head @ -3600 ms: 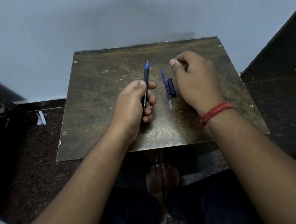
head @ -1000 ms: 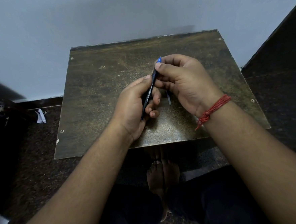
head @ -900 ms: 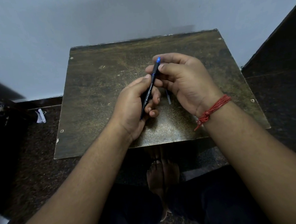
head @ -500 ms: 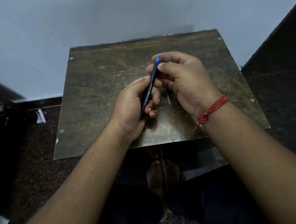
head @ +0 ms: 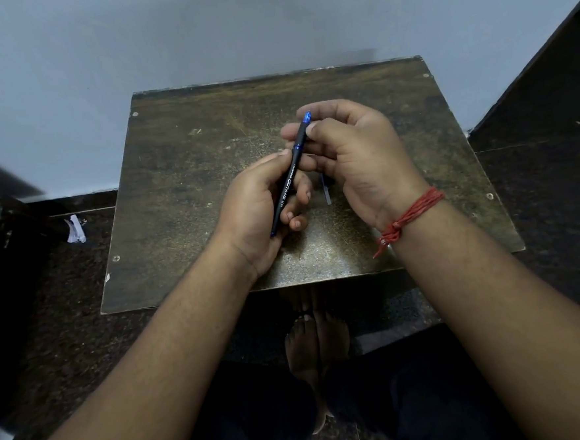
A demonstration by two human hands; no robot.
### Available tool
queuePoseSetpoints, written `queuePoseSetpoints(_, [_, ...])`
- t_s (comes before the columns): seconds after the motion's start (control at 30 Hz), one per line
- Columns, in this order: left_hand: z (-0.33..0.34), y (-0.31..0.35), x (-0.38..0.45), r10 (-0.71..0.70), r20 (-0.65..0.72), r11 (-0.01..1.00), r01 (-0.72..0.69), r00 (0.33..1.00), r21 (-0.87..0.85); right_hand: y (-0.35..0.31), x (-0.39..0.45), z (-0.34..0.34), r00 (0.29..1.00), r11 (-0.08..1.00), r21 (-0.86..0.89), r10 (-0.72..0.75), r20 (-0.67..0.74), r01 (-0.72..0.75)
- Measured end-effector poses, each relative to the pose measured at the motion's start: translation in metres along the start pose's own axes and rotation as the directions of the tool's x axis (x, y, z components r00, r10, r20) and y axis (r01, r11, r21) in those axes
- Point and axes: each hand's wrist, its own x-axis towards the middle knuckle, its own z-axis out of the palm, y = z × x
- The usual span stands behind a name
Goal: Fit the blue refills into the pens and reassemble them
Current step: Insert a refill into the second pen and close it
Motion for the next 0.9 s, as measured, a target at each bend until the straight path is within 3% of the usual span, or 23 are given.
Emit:
queuePoseSetpoints(0.23, [0.0011, 0.0005, -0.001, 0.003, 0.013, 1.0, -0.003, 1.0, -0.011, 0.0052, -0.0012, 0.0028, 0.999, 0.985, -0.167, -0.046, -0.029, 0.041])
queuePoseSetpoints(0.47, [0.0014, 0.0003, -0.0017, 0.017, 0.004, 1.0, -0.017, 1.0, 0.008, -0.0008, -0.0008, -0.0007, 0.999, 0.995, 0.092, 0.045, -0.007, -0.044])
queuePoseSetpoints(0.7, [0.001, -0.0007, -0.0018, 0.028, 0.011, 1.0, -0.028, 1.0, 0.009, 0.0021, -0.0006, 0.0001, 0.999, 0.998, -0.063, -0.007, -0.048, 0.004])
queuePoseSetpoints(0.9, [-0.0013, -0.0028, -0.0003, 0.042, 0.02, 0.998, -0.043, 0.999, 0.036, -0.0019, -0.0009, -0.0034, 0.999, 0.999, 0.051, 0.014, -0.052, -0.011])
